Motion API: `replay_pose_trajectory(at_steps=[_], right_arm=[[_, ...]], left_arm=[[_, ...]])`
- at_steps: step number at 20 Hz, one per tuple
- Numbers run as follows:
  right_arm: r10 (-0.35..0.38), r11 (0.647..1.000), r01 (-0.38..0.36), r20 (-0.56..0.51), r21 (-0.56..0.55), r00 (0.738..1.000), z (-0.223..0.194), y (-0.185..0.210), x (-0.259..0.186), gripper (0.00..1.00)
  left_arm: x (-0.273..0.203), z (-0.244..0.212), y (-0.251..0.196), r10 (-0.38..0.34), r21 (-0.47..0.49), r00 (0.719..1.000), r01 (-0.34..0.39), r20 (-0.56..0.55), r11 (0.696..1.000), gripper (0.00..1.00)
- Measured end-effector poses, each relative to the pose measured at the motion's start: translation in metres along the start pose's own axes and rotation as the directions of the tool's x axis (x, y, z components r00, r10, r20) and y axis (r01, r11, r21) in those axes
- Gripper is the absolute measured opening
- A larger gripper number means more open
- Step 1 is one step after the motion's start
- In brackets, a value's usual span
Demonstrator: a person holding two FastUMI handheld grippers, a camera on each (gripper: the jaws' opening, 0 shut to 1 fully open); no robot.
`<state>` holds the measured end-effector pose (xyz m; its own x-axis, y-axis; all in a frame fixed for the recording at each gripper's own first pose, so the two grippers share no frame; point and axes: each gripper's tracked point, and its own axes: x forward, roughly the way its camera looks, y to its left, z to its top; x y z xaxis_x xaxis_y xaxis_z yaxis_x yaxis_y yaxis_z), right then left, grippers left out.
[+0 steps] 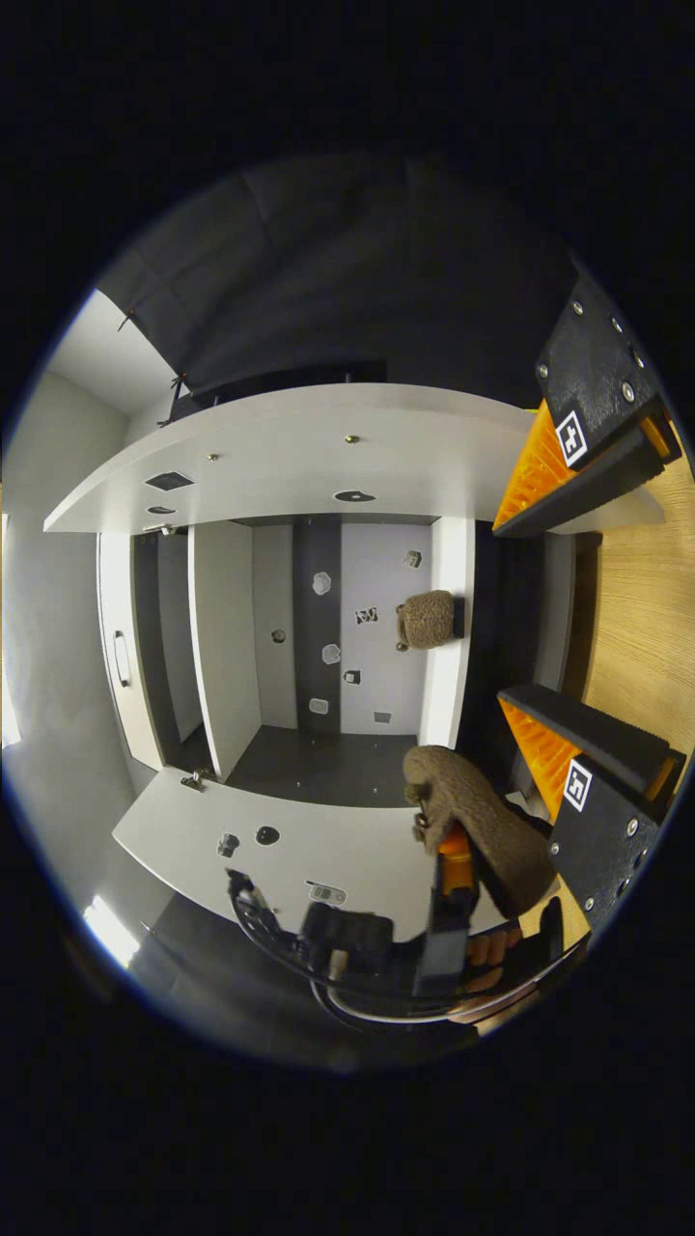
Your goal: Grab one shoe with the right hand and put it into the shoe cabinet, grab the other shoe with the left hand and put it into the shoe cabinet; then close the right door with the right hand and the left door with the left hand.
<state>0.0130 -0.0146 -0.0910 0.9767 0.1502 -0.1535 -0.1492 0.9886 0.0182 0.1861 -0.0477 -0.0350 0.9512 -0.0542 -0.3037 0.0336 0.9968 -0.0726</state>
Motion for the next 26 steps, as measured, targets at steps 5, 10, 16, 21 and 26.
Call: replay_pose_trajectory(at_steps=[5,10,16,21,26], right_arm=[[-0.027,1.000,0.027,0.007,0.008,1.000,0.008,-0.013,-0.019,0.94],[-0.063,0.998,0.063,0.005,-0.015,0.998,0.010,-0.026,-0.033,0.94],[-0.110,0.994,0.110,-0.004,0.004,0.994,0.006,-0.042,-0.040,0.94],[-0.125,0.992,0.125,-0.007,0.025,0.992,0.002,-0.054,-0.037,0.94],[-0.109,0.994,0.110,-0.006,0.029,0.994,-0.002,-0.051,-0.033,0.94]], left_arm=[[0.123,0.049,0.006,0.045,0.007,0.999,-0.045,-0.024,0.999,0.17],[0.223,0.041,0.024,0.113,0.033,0.981,-0.109,-0.160,0.993,0.18],[0.261,0.019,0.049,0.198,0.066,0.945,-0.187,-0.260,0.980,0.31],[0.252,0.019,0.057,0.195,0.071,0.944,-0.182,-0.268,0.981,0.73],[0.230,0.031,0.050,0.090,-0.014,0.978,-0.094,-0.191,0.995,0.98]])
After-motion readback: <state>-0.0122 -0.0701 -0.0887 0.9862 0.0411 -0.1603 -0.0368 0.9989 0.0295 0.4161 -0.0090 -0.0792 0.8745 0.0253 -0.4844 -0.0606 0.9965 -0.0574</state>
